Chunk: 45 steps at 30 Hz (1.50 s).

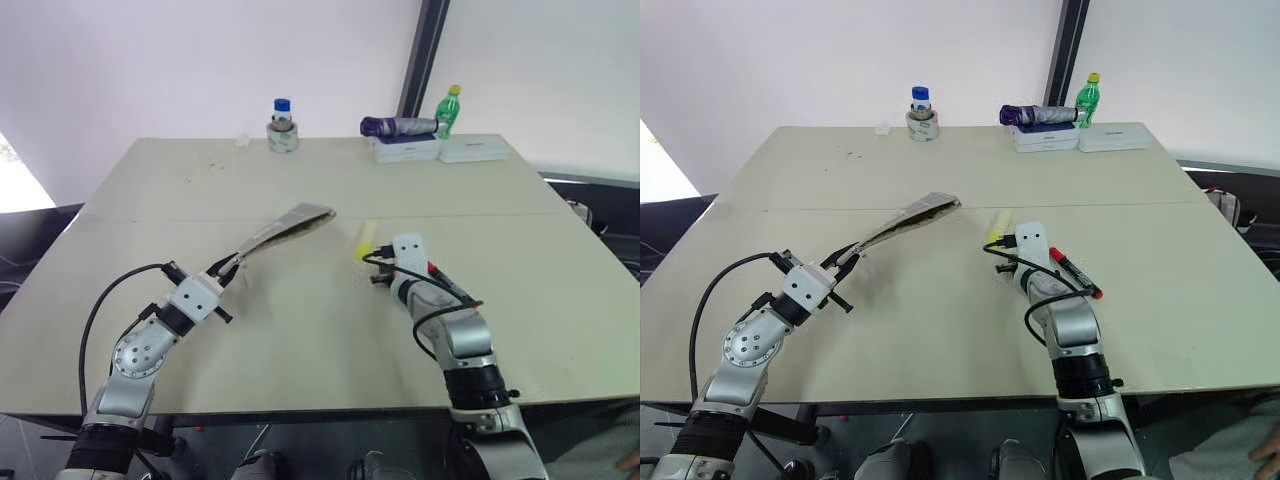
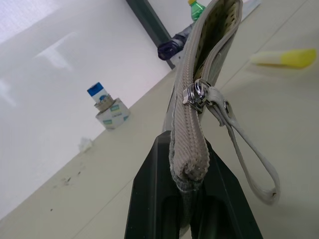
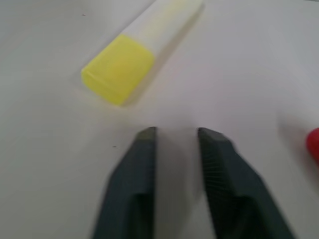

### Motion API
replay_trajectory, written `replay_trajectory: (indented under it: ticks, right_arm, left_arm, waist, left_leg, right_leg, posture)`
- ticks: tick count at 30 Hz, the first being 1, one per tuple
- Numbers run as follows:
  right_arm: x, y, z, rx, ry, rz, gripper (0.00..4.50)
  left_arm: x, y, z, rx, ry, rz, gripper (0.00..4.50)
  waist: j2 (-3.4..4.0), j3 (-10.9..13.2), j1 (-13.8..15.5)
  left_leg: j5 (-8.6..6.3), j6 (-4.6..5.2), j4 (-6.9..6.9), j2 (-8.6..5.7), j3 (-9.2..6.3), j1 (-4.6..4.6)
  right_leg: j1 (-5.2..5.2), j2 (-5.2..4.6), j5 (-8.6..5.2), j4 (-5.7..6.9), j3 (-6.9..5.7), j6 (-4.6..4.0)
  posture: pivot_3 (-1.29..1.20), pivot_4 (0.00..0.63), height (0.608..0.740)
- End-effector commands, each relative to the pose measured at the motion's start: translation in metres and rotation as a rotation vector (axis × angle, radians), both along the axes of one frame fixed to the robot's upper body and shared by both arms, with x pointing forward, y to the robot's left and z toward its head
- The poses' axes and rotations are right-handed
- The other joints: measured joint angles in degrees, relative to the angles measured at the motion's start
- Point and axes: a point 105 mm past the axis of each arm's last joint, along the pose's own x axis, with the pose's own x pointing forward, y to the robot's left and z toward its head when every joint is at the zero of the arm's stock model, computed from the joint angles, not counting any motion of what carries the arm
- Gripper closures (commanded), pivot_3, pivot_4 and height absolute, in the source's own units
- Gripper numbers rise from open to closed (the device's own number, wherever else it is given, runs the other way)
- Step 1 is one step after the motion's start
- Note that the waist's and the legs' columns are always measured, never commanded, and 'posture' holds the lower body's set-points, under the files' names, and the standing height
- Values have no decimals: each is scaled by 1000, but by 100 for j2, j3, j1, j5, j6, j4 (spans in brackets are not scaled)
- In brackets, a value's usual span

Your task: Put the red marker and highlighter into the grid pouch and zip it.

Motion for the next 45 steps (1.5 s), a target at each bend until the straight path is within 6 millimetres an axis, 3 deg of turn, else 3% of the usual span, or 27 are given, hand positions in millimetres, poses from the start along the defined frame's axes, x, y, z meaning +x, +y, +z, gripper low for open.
replay_trajectory:
  ticks: [1,3,9,16,22,24,26,30,33,36,40,45]
  right_arm:
    - [7,20,27,62,-95,46,1111]
    - [13,29,28,61,-101,52,49]
    - [39,49,33,15,-127,34,49]
    - [56,39,28,-19,-103,-105,49]
    - [58,50,12,96,-28,-98,49]
    - [57,52,8,90,-23,-93,545]
    - [56,54,5,70,-26,-77,1343]
    - [54,49,4,54,-33,-74,3455]
    - [53,39,11,18,-80,-65,3548]
    - [46,36,34,19,-187,58,3548]
    - [17,22,66,-75,-352,320,3548]
    - [-38,17,94,-147,-439,745,3548]
  left_arm:
    - [1,6,15,1,-68,23,4500]
    - [4,14,20,13,-93,65,4500]
    - [7,26,26,35,-132,123,4500]
    - [5,25,25,39,-131,119,4500]
    - [1,22,22,48,-123,103,4500]
    - [1,21,22,47,-123,104,4500]
    - [2,21,23,45,-125,104,4500]
    - [3,21,24,42,-127,104,4500]
    - [3,19,22,38,-121,98,4500]
    - [3,16,20,37,-109,86,4500]
    - [5,13,14,24,-53,49,4500]
    - [9,10,4,11,38,-7,4500]
  waist:
    - [0,0,-21]
    - [0,0,-73]
    - [0,0,-123]
    - [1,0,-123]
    - [1,1,-132]
    - [1,1,-133]
    - [1,1,-135]
    - [1,1,-147]
    - [1,1,-143]
    - [2,1,-116]
    - [6,4,-82]
    - [5,4,-132]
  left_leg:
    - [0,0,-1,1,0,0]
    - [1,-1,-3,1,0,0]
    - [3,-5,-5,1,1,0]
    - [3,-5,-6,0,7,-3]
    - [5,-8,-8,2,7,-2]
    - [5,-8,-8,2,7,-2]
    - [5,-8,-8,2,8,-2]
    - [5,-9,-9,3,8,-1]
    - [5,-9,-9,3,7,-1]
    - [5,-8,-9,1,7,-3]
    - [2,-3,-8,-6,5,-8]
    - [-1,0,-9,-2,1,-2]
  right_leg:
    - [-1,1,0,0,0,0]
    - [-2,2,0,1,0,0]
    - [-3,3,0,2,-1,0]
    - [-4,-1,-1,-1,-1,2]
    - [-6,0,0,1,-1,2]
    - [-6,0,0,1,-1,1]
    - [-6,0,0,1,0,1]
    - [-6,0,0,1,0,1]
    - [-6,0,0,1,0,2]
    - [-6,-4,0,0,-1,2]
    - [-6,-9,-1,-4,-1,3]
    - [-4,-6,-1,-5,-3,5]
  posture:
    - [0,150,738]
    - [0,150,738]
    - [0,150,738]
    - [0,150,738]
    - [0,150,738]
    - [0,150,738]
    - [0,150,738]
    - [0,150,738]
    - [0,150,738]
    - [0,150,738]
    - [0,150,738]
    - [0,150,738]
